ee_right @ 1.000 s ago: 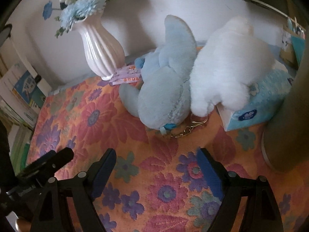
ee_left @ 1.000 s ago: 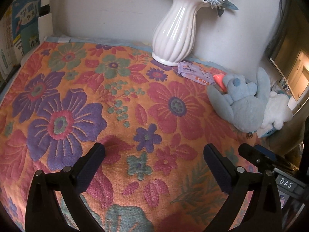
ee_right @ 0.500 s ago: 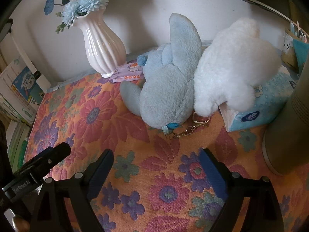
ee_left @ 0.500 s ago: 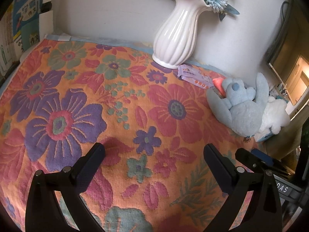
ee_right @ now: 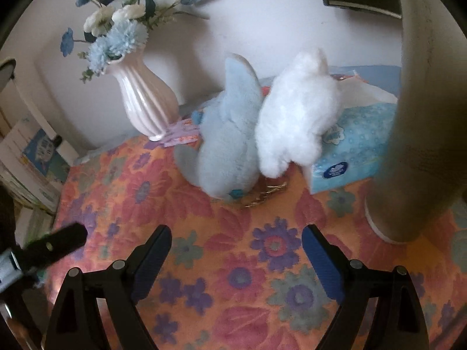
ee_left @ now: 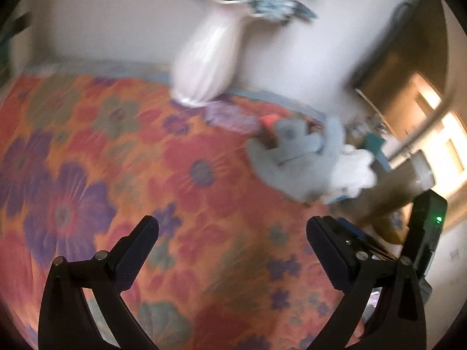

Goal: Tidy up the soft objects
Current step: 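Grasp the pink cartoon wipes packet with the left gripper while the right grasps the blue plush bunny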

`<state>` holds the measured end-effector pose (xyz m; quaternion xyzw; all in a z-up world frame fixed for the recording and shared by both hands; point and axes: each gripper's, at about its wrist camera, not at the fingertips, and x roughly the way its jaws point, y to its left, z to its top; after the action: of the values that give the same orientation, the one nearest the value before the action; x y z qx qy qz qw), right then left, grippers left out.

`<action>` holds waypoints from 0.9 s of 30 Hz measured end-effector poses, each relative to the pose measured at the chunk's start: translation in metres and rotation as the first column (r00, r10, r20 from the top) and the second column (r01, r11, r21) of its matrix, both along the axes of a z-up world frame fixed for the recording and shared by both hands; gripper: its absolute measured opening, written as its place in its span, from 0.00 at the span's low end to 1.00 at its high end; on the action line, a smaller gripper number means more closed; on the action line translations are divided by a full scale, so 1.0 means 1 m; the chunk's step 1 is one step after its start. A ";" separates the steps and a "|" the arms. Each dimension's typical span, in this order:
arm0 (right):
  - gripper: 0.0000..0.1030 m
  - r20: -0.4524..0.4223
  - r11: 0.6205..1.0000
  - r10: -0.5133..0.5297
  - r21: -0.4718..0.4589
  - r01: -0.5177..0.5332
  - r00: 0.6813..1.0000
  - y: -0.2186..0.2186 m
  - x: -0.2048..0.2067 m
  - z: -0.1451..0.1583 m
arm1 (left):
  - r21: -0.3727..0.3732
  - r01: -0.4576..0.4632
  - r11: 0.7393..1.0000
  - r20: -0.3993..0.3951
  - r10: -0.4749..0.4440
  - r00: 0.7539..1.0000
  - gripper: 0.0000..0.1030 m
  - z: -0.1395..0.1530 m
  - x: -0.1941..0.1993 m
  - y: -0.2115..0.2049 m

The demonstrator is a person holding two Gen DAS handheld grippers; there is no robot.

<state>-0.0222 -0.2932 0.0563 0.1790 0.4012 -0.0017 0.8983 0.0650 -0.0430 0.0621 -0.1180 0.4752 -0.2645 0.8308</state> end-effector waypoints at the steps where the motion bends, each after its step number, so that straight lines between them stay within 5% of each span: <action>1: 0.87 0.007 1.000 -0.007 0.020 0.007 1.000 -0.001 0.003 0.005 | -0.011 0.009 1.000 0.002 -0.009 1.000 0.98 0.003 0.009 -0.003; 6: 0.87 -0.050 0.996 -0.073 0.047 0.075 0.996 -0.002 0.041 0.011 | 0.017 0.049 0.999 0.090 -0.050 0.995 0.98 0.008 0.047 -0.021; 11: 0.87 -0.049 0.983 -0.146 0.109 0.151 0.988 -0.009 0.070 -0.009 | 0.214 0.197 0.957 0.211 -0.242 0.947 0.98 0.001 0.062 -0.055; 12: 0.76 -0.051 0.979 -0.146 0.136 0.152 0.988 -0.011 0.073 -0.013 | 0.254 0.217 0.943 0.230 -0.277 0.933 0.98 0.000 0.064 -0.063; 13: 0.55 -0.055 0.977 -0.141 0.156 0.148 0.988 -0.013 0.076 -0.017 | 0.288 0.232 0.929 0.241 -0.304 0.922 0.98 -0.003 0.067 -0.069; 14: 0.48 -0.062 0.979 -0.136 0.143 0.144 0.989 -0.014 0.078 -0.019 | 0.325 0.243 0.914 0.251 -0.331 0.910 0.98 -0.005 0.069 -0.077; 19: 0.48 -0.058 0.979 -0.128 0.153 0.136 0.990 -0.008 0.041 -0.020 | 0.444 0.288 0.849 0.291 -0.441 0.849 0.98 -0.009 0.081 -0.102; 27: 0.48 -0.026 0.998 0.039 -0.041 -0.040 0.999 0.024 -0.019 -0.016 | 0.512 0.373 0.774 0.254 -0.551 0.795 0.96 -0.026 0.118 -0.142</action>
<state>-0.0408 -0.2687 0.0404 0.1524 0.4160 0.0056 0.8965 0.1829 -0.1854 0.0360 0.2491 0.3608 -0.3694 0.8193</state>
